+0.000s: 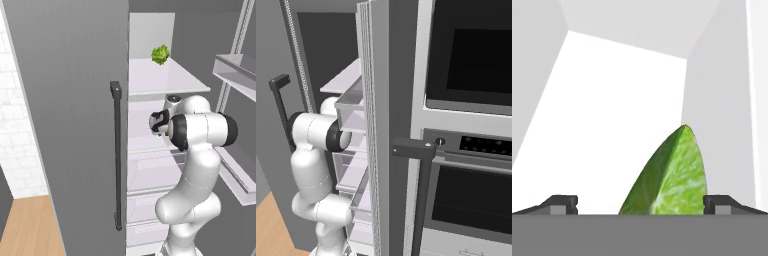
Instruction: Grab a lemon wedge from the fridge and one ice cube from the ice bowl, and put them in the glass of lemonade.
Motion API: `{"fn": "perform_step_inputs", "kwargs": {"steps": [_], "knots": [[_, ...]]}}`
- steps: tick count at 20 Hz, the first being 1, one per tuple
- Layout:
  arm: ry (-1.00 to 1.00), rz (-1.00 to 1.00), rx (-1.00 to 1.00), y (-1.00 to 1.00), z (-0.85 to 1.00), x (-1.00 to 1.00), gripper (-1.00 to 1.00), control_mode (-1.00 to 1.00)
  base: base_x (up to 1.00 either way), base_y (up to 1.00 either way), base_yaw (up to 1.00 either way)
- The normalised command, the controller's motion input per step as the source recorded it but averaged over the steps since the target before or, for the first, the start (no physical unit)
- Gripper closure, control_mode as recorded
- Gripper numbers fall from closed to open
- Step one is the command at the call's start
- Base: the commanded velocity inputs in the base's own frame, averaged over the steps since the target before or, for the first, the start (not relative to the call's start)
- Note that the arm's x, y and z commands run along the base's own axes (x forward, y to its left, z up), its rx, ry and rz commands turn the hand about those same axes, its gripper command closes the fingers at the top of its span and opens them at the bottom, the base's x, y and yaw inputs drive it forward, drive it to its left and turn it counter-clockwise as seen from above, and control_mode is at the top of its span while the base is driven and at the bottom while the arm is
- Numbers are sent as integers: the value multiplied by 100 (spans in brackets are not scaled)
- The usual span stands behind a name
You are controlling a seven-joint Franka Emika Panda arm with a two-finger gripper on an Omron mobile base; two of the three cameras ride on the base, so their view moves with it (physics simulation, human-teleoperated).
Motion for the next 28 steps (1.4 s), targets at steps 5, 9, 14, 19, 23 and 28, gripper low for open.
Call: {"fn": "perform_step_inputs", "kwargs": {"steps": [5,9,14,19,23,28], "knots": [[4,0,5,0,-32,-1,-100,-100,0,0,0],[5,0,3,0,-22,-4,100,-100,0,0,0],[5,0,3,0,-17,-8,100,-100,0,0,0],[5,0,1,0,-10,-4,100,-100,0,0,0],[-1,0,0,0,-1,-10,100,-100,0,0,0],[-14,0,0,3,24,-57,100,-100,0,0,0]]}}
